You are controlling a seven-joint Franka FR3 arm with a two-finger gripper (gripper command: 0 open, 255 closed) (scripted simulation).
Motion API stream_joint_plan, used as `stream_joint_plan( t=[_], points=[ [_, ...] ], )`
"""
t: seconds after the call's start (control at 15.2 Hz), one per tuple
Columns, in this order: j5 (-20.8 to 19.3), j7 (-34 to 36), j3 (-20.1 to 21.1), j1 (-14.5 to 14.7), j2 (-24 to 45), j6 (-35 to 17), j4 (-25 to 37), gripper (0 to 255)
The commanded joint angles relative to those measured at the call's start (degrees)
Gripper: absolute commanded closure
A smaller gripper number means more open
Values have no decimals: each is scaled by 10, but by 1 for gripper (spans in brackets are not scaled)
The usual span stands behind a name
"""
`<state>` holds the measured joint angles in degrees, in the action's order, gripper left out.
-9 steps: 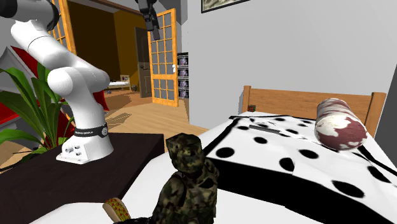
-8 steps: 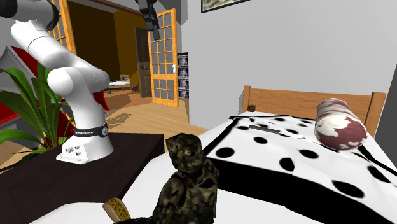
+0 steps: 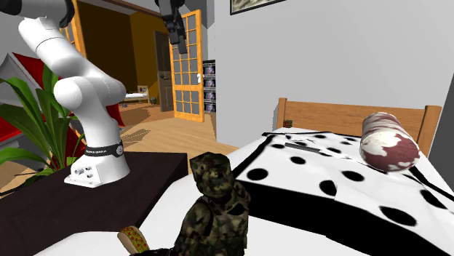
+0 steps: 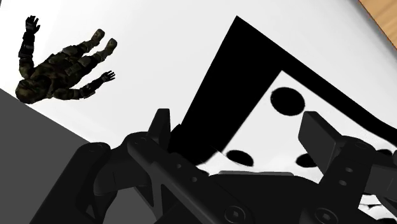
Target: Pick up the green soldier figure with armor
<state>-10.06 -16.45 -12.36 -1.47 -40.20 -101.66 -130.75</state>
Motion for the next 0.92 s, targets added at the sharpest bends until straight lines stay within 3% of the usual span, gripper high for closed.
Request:
stream_joint_plan(
  t=[0.0,0.46,0.86],
  points=[
    [-7,-26,-28,-4,30,-17,13,0],
    [-6,-105,-113,-6,139,-80,58,0],
    [33,-187,-187,-2,255,-122,122,0]
  ],
)
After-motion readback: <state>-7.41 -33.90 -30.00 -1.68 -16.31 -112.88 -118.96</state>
